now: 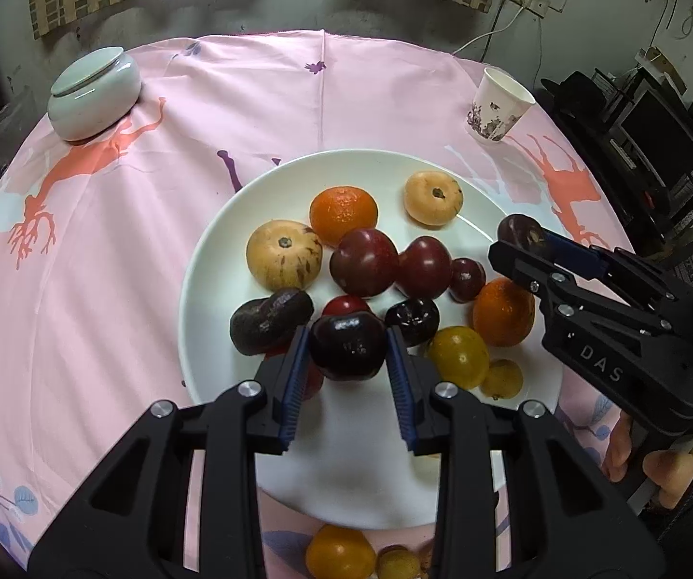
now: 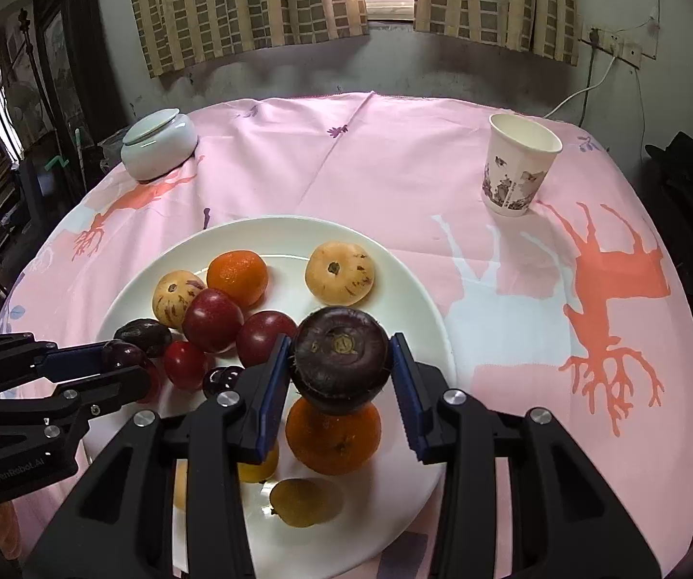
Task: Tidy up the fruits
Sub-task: 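Carry both dark plums onto the white plate and open both grippers, then withdraw both open grippers from the plate to the fruit cluster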
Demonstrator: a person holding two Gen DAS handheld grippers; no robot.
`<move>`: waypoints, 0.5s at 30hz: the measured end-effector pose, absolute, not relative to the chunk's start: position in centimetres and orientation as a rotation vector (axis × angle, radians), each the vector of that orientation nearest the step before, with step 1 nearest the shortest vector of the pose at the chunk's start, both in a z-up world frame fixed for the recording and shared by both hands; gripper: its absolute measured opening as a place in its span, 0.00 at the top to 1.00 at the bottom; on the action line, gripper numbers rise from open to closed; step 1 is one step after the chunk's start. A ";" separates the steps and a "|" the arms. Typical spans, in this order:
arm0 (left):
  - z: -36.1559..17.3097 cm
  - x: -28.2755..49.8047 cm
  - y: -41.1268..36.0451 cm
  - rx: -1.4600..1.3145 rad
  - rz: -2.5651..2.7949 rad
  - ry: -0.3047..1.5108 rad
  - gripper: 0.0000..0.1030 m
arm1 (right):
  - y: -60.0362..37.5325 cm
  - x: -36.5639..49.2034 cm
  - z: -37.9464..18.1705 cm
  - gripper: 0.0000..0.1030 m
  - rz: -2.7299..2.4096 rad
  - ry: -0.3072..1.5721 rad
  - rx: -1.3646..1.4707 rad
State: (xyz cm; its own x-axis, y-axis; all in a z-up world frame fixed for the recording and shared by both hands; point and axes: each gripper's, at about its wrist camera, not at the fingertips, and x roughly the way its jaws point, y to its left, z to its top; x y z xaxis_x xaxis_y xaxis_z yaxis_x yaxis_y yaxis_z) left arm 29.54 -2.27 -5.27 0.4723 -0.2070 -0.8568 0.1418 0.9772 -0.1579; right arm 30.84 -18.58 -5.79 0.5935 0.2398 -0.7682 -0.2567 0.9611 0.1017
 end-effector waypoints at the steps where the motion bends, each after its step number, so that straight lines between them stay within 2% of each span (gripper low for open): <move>1: -5.3 29.6 -2.3 -0.067 -0.213 1.060 0.68 | -18.5 30.9 -5.9 0.59 0.287 0.891 -0.024; 5: -5.5 30.0 -2.6 -0.058 -0.204 1.073 0.68 | -18.3 31.3 -6.2 0.59 0.282 0.888 -0.041; 6: -5.6 30.1 -2.6 -0.060 -0.206 1.077 0.68 | -18.3 31.4 -6.2 0.54 0.281 0.883 -0.043; 7: -5.6 30.2 -2.6 -0.061 -0.206 1.078 0.68 | -18.2 31.4 -6.1 0.41 0.277 0.876 -0.049; 8: -5.6 30.2 -2.6 -0.059 -0.204 1.078 0.68 | -18.2 31.4 -6.0 0.33 0.272 0.867 -0.056; 9: -5.6 30.3 -2.6 -0.057 -0.202 1.079 0.68 | -18.2 31.3 -5.8 0.28 0.268 0.856 -0.065; 11: -5.4 30.2 -2.5 -0.055 -0.200 1.081 0.66 | -18.1 31.0 -5.4 0.28 0.266 0.844 -0.087; 12: -5.0 30.1 -2.3 -0.059 -0.204 1.076 0.52 | -18.1 30.7 -5.2 0.28 0.263 0.842 -0.095; 13: -4.6 29.8 -2.0 -0.065 -0.207 1.065 0.31 | -18.3 30.2 -4.7 0.28 0.263 0.838 -0.099; 14: -4.0 29.4 -1.7 -0.070 -0.208 1.047 0.22 | -18.4 29.6 -4.4 0.28 0.266 0.835 -0.102; 15: -3.3 28.7 -1.3 -0.079 -0.210 1.017 0.19 | -18.6 28.8 -3.9 0.28 0.272 0.833 -0.107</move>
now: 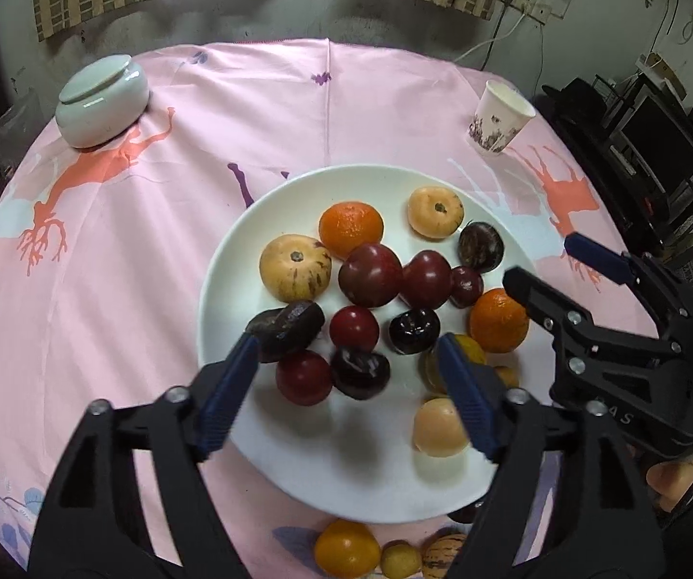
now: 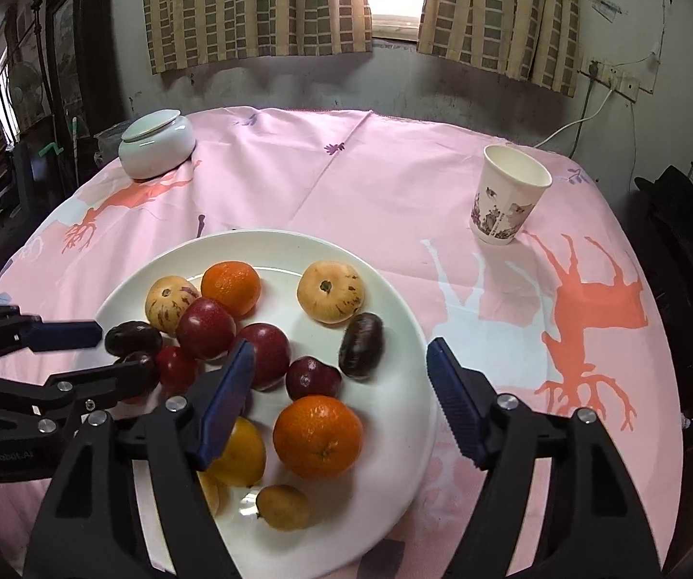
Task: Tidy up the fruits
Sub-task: 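Withdraw both open grippers from the plate to the fruit cluster, then grasp a striped pale melon-like fruit with the right gripper while the left gripper grasps an orange fruit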
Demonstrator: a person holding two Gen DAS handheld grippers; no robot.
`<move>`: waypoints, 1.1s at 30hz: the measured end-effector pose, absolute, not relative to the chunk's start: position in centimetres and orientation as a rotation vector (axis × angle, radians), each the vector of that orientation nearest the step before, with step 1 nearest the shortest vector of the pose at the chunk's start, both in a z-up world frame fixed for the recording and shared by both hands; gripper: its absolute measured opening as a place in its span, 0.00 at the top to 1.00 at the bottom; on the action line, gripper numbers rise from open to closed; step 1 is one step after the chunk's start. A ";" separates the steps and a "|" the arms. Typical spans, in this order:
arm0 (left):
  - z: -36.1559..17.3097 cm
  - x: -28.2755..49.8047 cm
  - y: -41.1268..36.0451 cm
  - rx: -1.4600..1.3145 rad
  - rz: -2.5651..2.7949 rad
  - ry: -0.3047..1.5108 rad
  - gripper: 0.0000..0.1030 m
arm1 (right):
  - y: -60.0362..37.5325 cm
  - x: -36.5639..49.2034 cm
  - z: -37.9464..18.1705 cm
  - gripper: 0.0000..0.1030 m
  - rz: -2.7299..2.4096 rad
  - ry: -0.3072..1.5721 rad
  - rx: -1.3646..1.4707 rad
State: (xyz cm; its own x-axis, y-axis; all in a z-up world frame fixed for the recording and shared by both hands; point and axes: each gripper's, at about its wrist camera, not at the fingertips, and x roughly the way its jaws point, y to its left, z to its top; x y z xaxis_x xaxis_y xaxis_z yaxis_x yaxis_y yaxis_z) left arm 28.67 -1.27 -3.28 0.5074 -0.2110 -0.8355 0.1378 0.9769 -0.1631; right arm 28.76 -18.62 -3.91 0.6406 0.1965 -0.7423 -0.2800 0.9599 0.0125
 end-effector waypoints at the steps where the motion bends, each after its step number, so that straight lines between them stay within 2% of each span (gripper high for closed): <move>1: -2.6 28.0 -0.9 -0.082 -0.215 0.997 0.18 | -18.9 27.7 -3.5 0.28 0.277 0.831 -0.113; 6: -0.8 23.3 0.6 -0.077 -0.239 0.961 0.10 | -20.3 20.0 -1.6 0.28 0.314 0.852 -0.111; 8: -0.7 20.4 1.4 -0.074 -0.215 0.938 0.08 | -20.9 16.6 -1.2 0.23 0.331 0.855 -0.087; 10: -0.9 17.4 1.9 -0.060 -0.196 0.902 0.07 | -21.4 12.8 -0.7 0.08 0.331 0.837 -0.064; 15: -2.8 10.6 2.1 0.002 -0.129 0.840 0.04 | -21.6 6.6 -1.8 0.05 0.313 0.817 -0.015; 23: -5.3 6.5 2.4 0.080 -0.131 0.892 0.04 | -18.3 6.1 -5.4 0.05 0.355 0.944 0.024; 33: -5.9 5.2 4.8 0.042 -0.110 0.905 0.04 | -14.2 10.3 -7.5 0.05 0.341 0.898 0.039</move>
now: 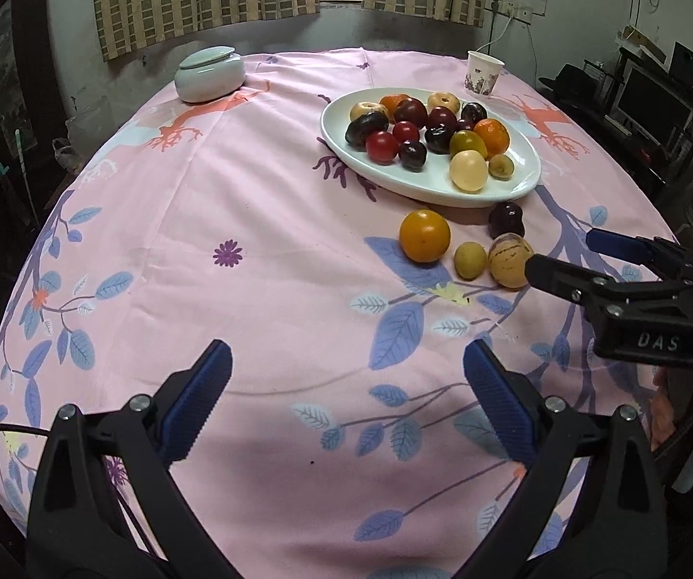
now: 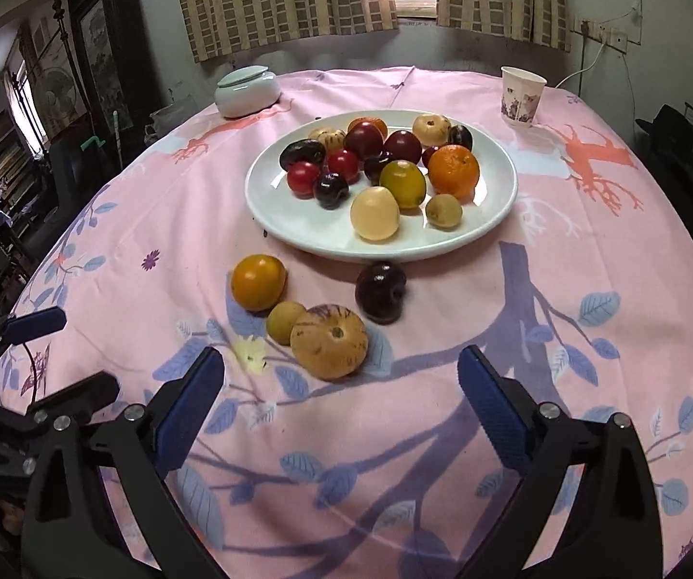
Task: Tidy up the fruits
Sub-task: 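Grasp a striped pale melon-like fruit with the right gripper while the left gripper grasps an orange fruit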
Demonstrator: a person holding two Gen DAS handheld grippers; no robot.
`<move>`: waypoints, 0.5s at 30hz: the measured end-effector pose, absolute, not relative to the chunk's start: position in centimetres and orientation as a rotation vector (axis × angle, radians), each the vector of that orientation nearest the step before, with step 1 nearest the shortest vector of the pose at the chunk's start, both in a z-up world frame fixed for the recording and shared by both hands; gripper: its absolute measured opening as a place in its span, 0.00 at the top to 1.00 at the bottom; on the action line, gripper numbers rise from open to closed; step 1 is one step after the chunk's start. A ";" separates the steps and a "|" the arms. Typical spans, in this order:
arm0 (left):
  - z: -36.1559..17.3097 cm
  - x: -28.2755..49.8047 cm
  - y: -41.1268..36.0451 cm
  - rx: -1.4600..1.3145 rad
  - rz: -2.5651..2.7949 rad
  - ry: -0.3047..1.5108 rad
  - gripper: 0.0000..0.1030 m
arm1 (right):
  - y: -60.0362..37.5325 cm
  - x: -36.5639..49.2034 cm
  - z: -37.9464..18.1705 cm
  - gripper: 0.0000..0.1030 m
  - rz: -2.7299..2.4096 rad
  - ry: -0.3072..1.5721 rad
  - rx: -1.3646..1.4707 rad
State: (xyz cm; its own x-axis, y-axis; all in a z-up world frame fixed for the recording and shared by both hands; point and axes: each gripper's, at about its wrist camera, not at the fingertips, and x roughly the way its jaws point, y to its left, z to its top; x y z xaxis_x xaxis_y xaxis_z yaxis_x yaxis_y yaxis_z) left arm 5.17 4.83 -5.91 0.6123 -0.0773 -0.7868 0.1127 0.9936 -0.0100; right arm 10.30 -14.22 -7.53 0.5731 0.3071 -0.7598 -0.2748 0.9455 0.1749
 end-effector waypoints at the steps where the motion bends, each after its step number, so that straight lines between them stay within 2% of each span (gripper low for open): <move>1: -6.0 5.2 5.1 0.040 -0.104 0.910 0.04 | -14.1 10.8 -7.9 0.06 0.353 0.914 0.052; 2: -6.1 5.2 5.4 0.035 -0.100 0.914 0.05 | -14.0 11.1 -8.2 0.09 0.359 0.924 0.056; 4: -6.2 5.2 5.9 0.020 -0.095 0.921 0.05 | -13.8 11.8 -8.8 0.25 0.363 0.953 0.059; 11: -6.3 5.4 6.2 -0.003 -0.109 0.926 0.05 | -13.7 13.3 -10.8 0.52 0.368 0.993 0.085; 12: -6.3 5.4 6.0 0.000 -0.111 0.927 0.05 | -13.7 13.3 -10.7 0.59 0.386 0.997 0.100; 15: -6.3 5.8 5.5 0.005 -0.121 0.936 0.05 | -13.9 12.6 -10.2 0.59 0.377 0.993 0.105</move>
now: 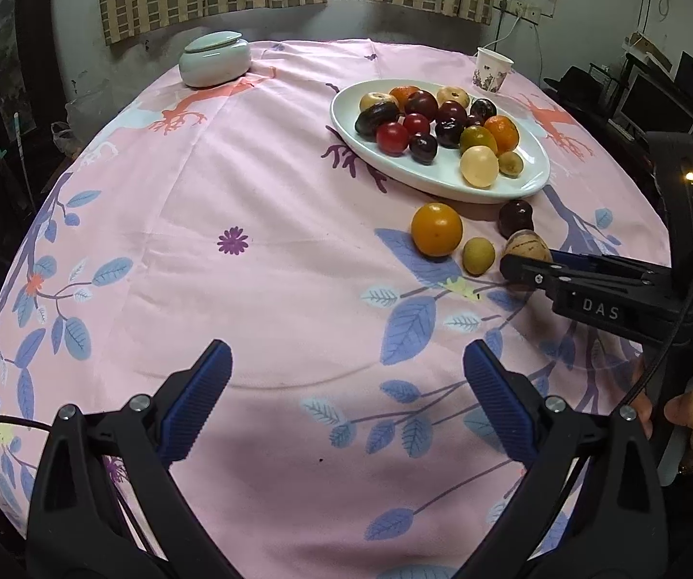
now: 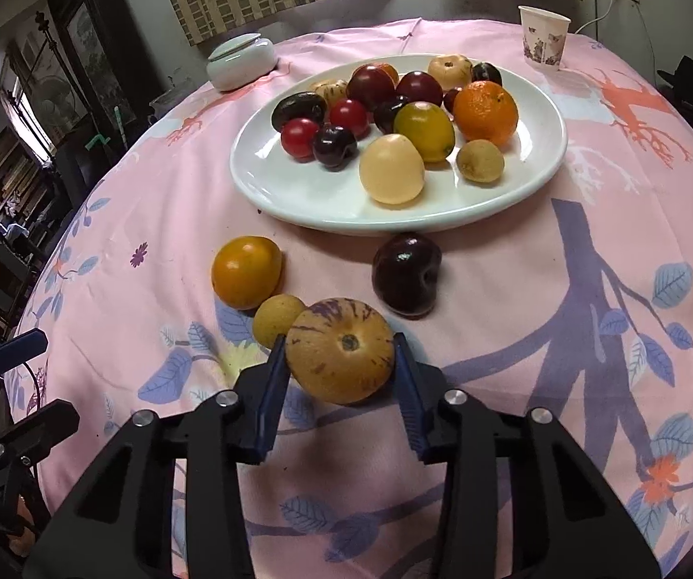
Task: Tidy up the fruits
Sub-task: 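Grasp a striped pale melon-like fruit with the right gripper while the left gripper grasps an orange fruit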
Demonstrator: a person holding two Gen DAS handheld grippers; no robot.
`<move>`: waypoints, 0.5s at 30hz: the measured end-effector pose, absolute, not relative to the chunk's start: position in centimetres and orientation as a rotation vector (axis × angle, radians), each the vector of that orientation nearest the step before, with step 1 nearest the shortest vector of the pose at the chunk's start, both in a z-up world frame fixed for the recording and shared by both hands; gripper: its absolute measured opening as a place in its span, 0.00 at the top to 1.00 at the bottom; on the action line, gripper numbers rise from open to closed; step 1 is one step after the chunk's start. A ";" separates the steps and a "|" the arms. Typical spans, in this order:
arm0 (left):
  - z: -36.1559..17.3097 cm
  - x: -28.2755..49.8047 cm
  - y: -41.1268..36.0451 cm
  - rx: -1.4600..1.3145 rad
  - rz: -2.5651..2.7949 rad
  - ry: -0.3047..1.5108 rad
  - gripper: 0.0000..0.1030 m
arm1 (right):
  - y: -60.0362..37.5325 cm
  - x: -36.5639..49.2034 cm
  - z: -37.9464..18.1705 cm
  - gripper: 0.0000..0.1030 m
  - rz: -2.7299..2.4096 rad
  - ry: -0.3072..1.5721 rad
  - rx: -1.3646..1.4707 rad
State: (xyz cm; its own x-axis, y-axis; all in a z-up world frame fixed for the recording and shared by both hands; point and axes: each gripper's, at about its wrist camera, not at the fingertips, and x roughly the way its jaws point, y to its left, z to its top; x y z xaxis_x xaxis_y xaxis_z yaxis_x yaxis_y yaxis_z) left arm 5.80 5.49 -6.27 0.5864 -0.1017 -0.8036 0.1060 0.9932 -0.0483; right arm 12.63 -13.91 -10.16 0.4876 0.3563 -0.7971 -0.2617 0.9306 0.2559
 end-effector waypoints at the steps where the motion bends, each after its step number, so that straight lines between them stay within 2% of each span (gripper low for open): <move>1: -6.2 6.1 5.3 0.003 -0.129 0.939 0.05 | -14.2 12.0 -9.7 0.59 0.378 0.990 0.108; 11: -7.7 14.1 1.2 -0.001 -0.142 1.012 0.04 | -18.6 6.6 -8.4 0.59 0.364 0.971 0.172; 14: -8.9 15.8 0.1 0.015 -0.121 1.023 0.08 | -19.7 5.8 -8.2 0.59 0.363 0.960 0.188; 15: -9.2 16.3 0.0 0.005 -0.121 1.035 0.12 | -19.9 5.6 -8.1 0.59 0.364 0.956 0.193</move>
